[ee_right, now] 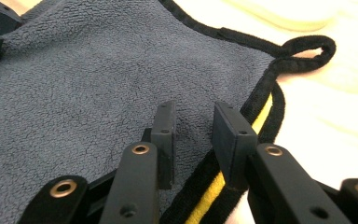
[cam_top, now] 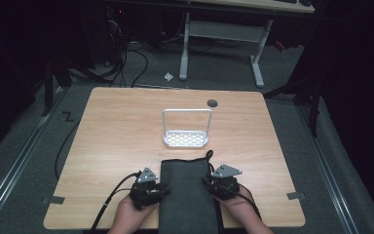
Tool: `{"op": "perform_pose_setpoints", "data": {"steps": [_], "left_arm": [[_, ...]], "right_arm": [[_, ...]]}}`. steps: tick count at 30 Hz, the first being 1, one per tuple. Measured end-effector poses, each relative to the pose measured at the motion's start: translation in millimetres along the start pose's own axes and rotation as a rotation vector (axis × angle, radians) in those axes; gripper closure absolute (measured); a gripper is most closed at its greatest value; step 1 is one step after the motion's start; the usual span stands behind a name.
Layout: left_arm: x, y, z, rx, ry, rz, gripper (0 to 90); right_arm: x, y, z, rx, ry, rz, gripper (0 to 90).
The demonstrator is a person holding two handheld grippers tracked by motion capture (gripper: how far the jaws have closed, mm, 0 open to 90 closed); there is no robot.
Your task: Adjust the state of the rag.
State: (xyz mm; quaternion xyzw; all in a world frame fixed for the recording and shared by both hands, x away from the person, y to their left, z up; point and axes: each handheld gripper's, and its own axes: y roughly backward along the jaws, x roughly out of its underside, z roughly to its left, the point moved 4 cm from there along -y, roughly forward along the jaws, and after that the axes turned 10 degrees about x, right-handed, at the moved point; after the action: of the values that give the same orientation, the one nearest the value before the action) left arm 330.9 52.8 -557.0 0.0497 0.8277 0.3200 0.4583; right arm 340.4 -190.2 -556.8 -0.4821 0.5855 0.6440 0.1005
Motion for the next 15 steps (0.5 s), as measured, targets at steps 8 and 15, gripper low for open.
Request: {"op": "perform_pose_setpoints", "data": {"steps": [8, 15], "left_arm": [[-8.5, 7.2, 12.4, -0.033, 0.063, -0.059, 56.7], [-34.7, -0.2, 42.9, -0.092, 0.142, -0.138, 41.4]], "right_arm": [[3.4, 3.7, 0.9, -0.024, 0.007, -0.004, 68.3], [3.1, 2.4, -0.1, -0.04, 0.001, -0.007, 67.8]]}}
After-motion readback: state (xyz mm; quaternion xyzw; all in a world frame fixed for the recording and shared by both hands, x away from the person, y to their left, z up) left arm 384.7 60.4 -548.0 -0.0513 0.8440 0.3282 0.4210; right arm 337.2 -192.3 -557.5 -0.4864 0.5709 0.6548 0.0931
